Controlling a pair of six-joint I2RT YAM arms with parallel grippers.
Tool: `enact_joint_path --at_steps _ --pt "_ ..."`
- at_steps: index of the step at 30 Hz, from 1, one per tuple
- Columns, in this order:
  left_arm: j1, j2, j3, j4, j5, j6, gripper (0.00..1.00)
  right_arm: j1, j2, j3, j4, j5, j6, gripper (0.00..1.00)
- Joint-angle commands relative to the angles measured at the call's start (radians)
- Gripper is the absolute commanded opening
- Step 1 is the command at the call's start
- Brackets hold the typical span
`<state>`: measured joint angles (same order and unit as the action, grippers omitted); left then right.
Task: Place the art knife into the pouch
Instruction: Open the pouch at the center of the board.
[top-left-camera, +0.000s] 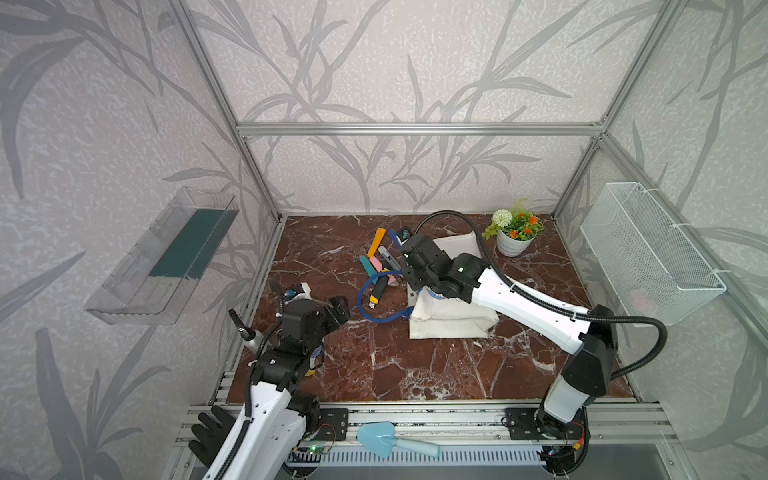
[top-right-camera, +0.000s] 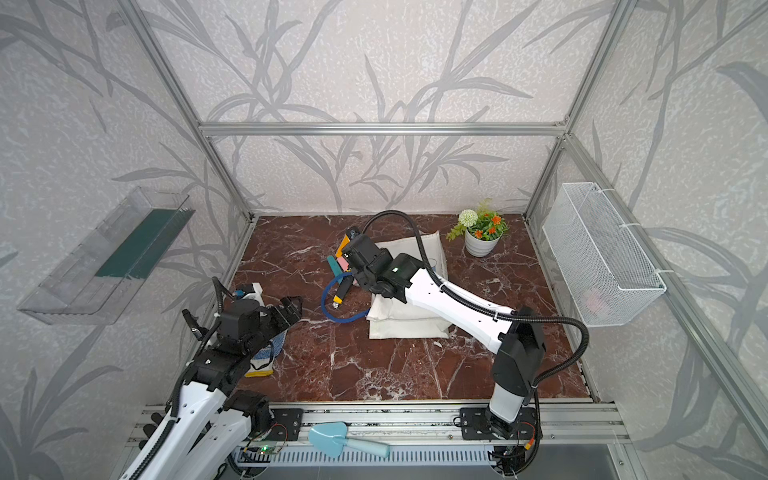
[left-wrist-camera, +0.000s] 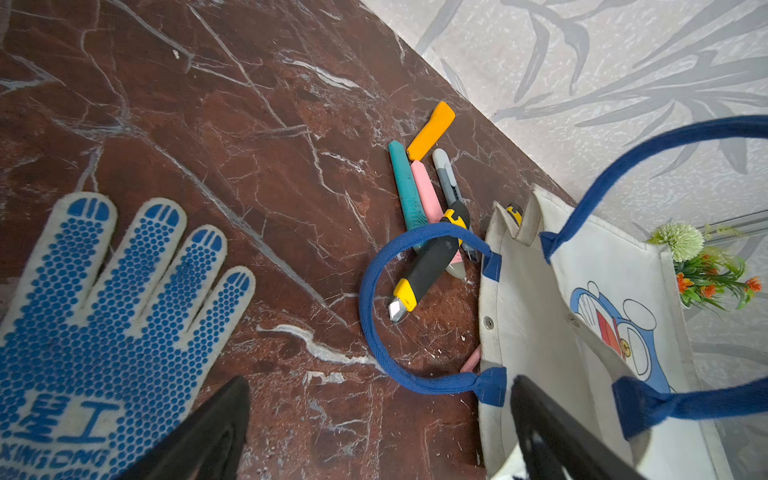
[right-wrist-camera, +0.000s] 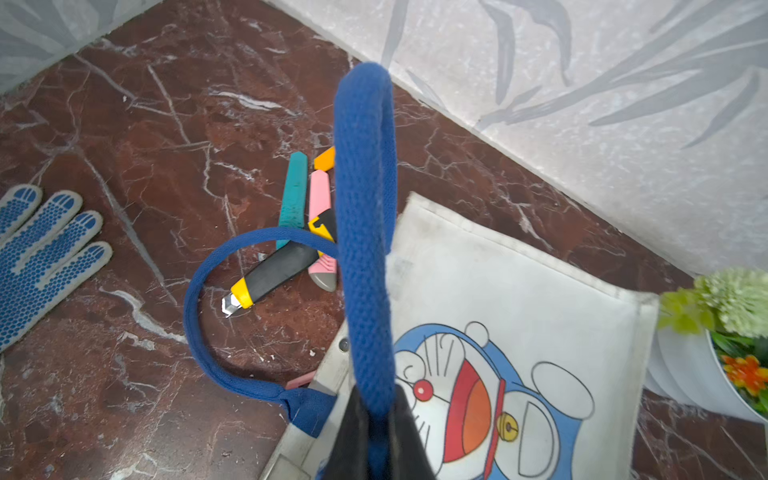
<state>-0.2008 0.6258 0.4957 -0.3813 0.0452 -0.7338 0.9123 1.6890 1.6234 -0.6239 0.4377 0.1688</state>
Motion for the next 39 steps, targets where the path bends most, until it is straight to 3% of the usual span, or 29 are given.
enact_joint_path --at_steps 1,11,23,35,39 --pt "-0.001 0.049 0.042 0.052 0.057 -0.009 0.95 -0.025 -0.09 -0.028 0.028 0.026 0.046 0.0" --pt "-0.058 0.219 0.107 0.157 0.147 -0.036 0.95 -0.108 -0.251 -0.13 0.087 -0.073 0.111 0.0" --pt "-0.238 0.495 0.226 0.34 0.205 -0.111 0.95 -0.147 -0.352 -0.164 0.124 -0.126 0.136 0.0" --pt "-0.301 0.789 0.375 0.468 0.296 -0.171 0.95 -0.154 -0.449 -0.227 0.18 -0.161 0.152 0.0" --pt "-0.316 0.872 0.405 0.502 0.318 -0.185 0.9 -0.158 -0.475 -0.245 0.188 -0.164 0.154 0.0"
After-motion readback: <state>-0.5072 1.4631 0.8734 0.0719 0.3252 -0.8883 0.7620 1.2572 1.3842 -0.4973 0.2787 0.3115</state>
